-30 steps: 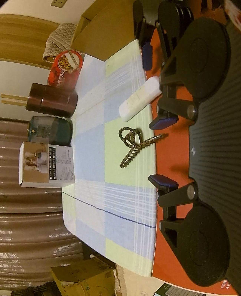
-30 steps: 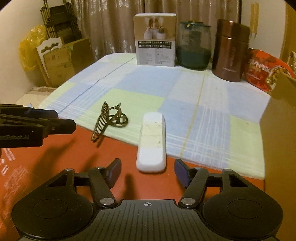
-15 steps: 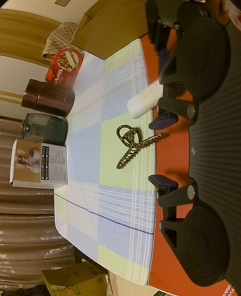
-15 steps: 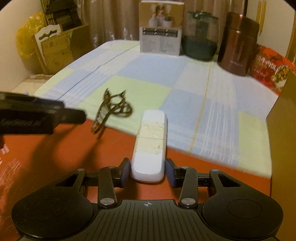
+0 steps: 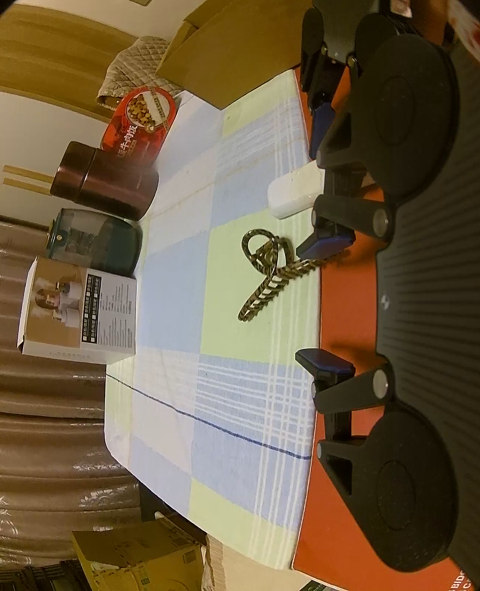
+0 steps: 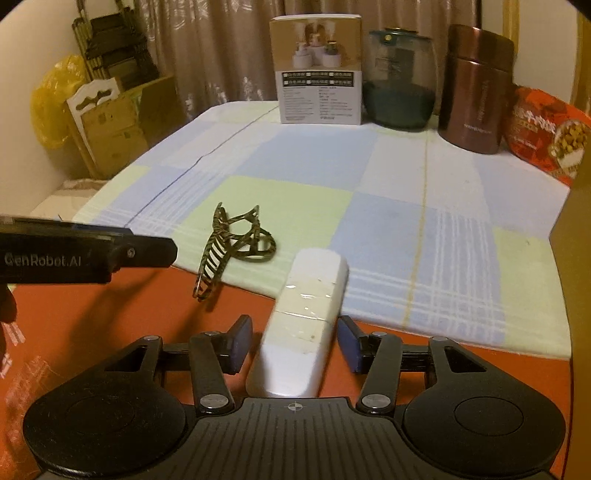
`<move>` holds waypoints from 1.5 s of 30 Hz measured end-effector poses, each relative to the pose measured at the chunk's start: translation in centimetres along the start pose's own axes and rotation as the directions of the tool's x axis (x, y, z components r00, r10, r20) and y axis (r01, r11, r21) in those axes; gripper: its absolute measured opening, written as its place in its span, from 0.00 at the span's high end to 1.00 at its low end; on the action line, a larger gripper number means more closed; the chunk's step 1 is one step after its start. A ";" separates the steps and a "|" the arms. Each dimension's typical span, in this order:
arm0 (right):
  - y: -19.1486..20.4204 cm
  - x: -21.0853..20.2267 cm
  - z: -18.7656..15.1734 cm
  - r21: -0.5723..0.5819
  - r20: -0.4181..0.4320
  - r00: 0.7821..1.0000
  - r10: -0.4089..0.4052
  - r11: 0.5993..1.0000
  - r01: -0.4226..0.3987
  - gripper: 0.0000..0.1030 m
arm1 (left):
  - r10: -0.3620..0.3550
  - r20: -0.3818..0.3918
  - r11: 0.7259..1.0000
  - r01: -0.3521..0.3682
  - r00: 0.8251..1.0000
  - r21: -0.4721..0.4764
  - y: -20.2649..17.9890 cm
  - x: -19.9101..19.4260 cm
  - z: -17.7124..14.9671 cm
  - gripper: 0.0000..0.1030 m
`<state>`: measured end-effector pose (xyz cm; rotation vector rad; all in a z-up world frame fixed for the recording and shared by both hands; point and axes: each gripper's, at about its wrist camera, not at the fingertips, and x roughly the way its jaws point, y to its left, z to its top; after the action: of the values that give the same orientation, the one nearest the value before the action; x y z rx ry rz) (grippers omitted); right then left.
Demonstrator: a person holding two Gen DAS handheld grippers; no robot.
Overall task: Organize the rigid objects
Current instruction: 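Grasp the white stick with the right gripper, then grasp the brown twisted clip with the left gripper while the right gripper holds the stick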
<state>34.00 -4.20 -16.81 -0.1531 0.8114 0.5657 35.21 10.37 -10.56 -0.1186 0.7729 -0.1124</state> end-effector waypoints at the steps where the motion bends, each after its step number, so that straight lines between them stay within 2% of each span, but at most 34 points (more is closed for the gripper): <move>1: 0.2 0.3 0.0 -0.007 -0.003 1.000 -0.017 1.000 0.017 0.53 | -0.001 0.000 1.000 0.001 1.000 -0.001 0.1 0.1 0.0 0.53; 7: 0.9 1.1 0.1 -0.012 0.014 0.998 -0.057 0.998 0.058 0.54 | -0.011 -0.005 1.000 0.011 1.000 0.011 0.0 0.8 0.0 0.53; 8: 1.1 1.2 0.1 -0.024 0.017 0.998 -0.066 0.998 0.066 0.59 | -0.011 -0.004 1.000 0.011 1.000 0.014 0.0 0.9 0.0 0.53; 11: 1.0 1.3 0.1 -0.026 0.023 0.998 -0.063 0.998 0.063 0.64 | -0.021 0.003 1.000 0.021 1.000 0.016 -0.1 1.2 0.0 0.53; 17: -0.2 0.0 0.1 0.012 0.066 0.993 -0.099 0.995 0.098 0.64 | -0.065 0.022 0.998 0.065 0.998 0.000 -0.5 2.4 0.1 0.53; 20: -1.2 -0.7 0.5 0.041 0.079 0.990 -0.116 0.993 0.113 0.64 | -0.071 0.035 0.997 0.071 0.997 -0.006 -1.2 3.2 0.1 0.50; 24: -2.4 -1.3 0.7 0.074 0.077 0.989 -0.129 0.990 0.123 0.64 | -0.039 0.044 0.999 0.039 0.998 -0.008 -2.3 4.5 0.3 0.40; 30: -3.5 -1.9 0.5 0.098 0.068 0.989 -0.134 0.987 0.127 0.64 | 0.035 0.064 0.999 -0.034 0.997 -0.021 -3.6 6.5 0.6 0.40; 34: -4.0 -2.3 0.5 0.112 0.068 0.989 -0.132 0.986 0.124 0.64 | 0.064 0.085 0.997 -0.060 0.994 -0.046 -3.4 6.8 0.4 0.43; 36: -4.2 -2.6 0.5 0.114 0.069 0.989 -0.129 0.986 0.121 0.64 | 0.064 0.081 0.998 -0.062 0.995 -0.031 -3.4 6.4 0.2 0.58; 38: -4.3 -2.9 0.5 0.114 0.070 0.990 -0.125 0.987 0.117 0.64 | 0.080 0.063 0.997 -0.078 0.995 -0.029 -3.3 5.8 0.0 0.66; 45: -4.0 -5.3 -0.6 0.127 0.073 0.992 -0.107 0.987 0.098 0.64 | 0.085 0.016 0.996 -0.085 0.996 -0.012 -3.4 2.3 -1.8 0.67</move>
<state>32.86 -10.03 -13.70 -0.0582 0.7546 0.4208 35.39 6.52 -12.88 -0.0968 0.7615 -0.0265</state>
